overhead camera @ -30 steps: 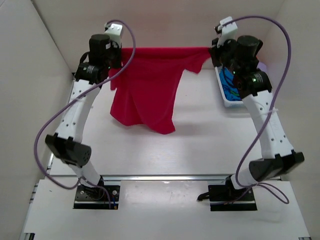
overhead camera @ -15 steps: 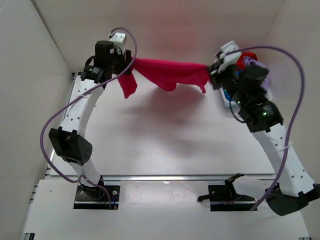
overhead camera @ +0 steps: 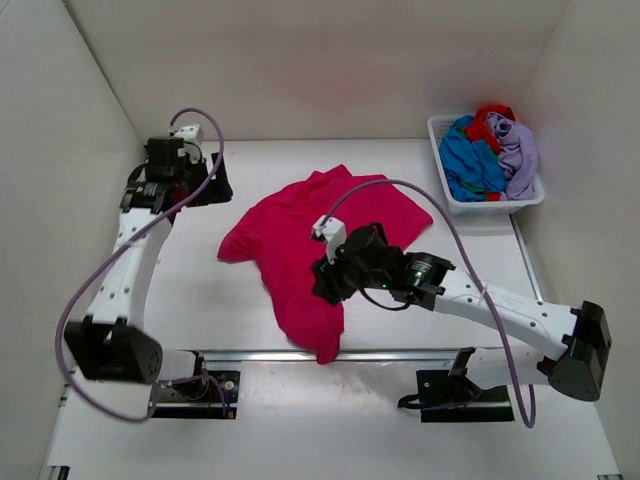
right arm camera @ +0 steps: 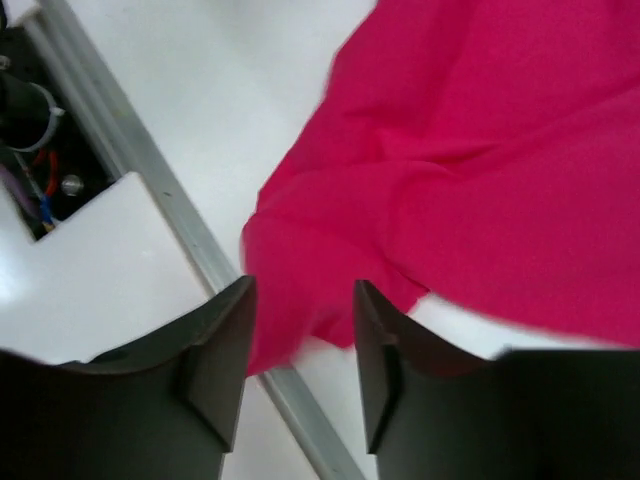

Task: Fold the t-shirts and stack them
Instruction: Flatten out the tshirt

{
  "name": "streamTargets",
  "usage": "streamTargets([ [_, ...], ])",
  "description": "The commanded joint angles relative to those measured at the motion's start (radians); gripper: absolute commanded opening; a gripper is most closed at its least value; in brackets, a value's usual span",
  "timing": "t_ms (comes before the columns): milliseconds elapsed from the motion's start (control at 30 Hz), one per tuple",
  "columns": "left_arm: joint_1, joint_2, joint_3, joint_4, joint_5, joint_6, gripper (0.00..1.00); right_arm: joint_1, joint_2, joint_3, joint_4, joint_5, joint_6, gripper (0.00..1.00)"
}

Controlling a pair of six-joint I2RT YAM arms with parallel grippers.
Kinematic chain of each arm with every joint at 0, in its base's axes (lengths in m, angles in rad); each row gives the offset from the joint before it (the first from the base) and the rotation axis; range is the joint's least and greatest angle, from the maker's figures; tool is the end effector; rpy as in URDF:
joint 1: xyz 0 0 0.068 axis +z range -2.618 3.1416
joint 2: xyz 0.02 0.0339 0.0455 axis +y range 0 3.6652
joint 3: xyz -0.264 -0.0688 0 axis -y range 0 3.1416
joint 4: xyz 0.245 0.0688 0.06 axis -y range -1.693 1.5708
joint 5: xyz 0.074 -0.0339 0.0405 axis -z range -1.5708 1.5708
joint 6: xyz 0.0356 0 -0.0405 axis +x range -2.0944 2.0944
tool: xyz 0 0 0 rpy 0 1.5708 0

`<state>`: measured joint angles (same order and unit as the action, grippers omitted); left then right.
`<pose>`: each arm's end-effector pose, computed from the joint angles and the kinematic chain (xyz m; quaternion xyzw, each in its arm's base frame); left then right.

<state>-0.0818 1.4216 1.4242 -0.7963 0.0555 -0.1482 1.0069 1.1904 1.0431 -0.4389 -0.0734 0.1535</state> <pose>0.3012 -0.0267 0.3571 -0.0202 0.9249 -0.0690 0.3732 0.1391 0.2248 0.3214 -0.3803 0.7945 0.2860 0.3773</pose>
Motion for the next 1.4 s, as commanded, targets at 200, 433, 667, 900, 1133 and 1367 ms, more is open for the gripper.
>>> streamTargets([
  [200, -0.243, -0.334, -0.313, -0.003, 0.198, -0.16, 0.7, -0.147, 0.049, 0.055, 0.109, 0.046, 0.02, 0.53],
  [433, -0.434, -0.467, -0.701, 0.104, 0.245, -0.307, 0.54, -0.384, 0.071, 0.025, 0.052, 0.052, 0.009, 0.53],
  [667, -0.576, -0.445, -0.884, 0.281, 0.216, -0.462, 0.86, -0.433, 0.132, 0.003, 0.068, 0.024, 0.0, 0.54],
  [900, -0.69, -0.276, -0.858, 0.385, -0.028, -0.553, 0.89, -0.479, 0.092, -0.095, 0.131, -0.02, 0.03, 0.54],
  [1133, -0.635, -0.142, -0.757, 0.25, -0.144, -0.459, 0.0, -0.554, 0.061, -0.124, 0.115, -0.023, -0.005, 0.53],
  [1367, -0.259, -0.178, -0.579, 0.118, -0.264, -0.217, 0.0, -0.648, 0.069, -0.181, 0.143, -0.057, -0.006, 0.53],
])
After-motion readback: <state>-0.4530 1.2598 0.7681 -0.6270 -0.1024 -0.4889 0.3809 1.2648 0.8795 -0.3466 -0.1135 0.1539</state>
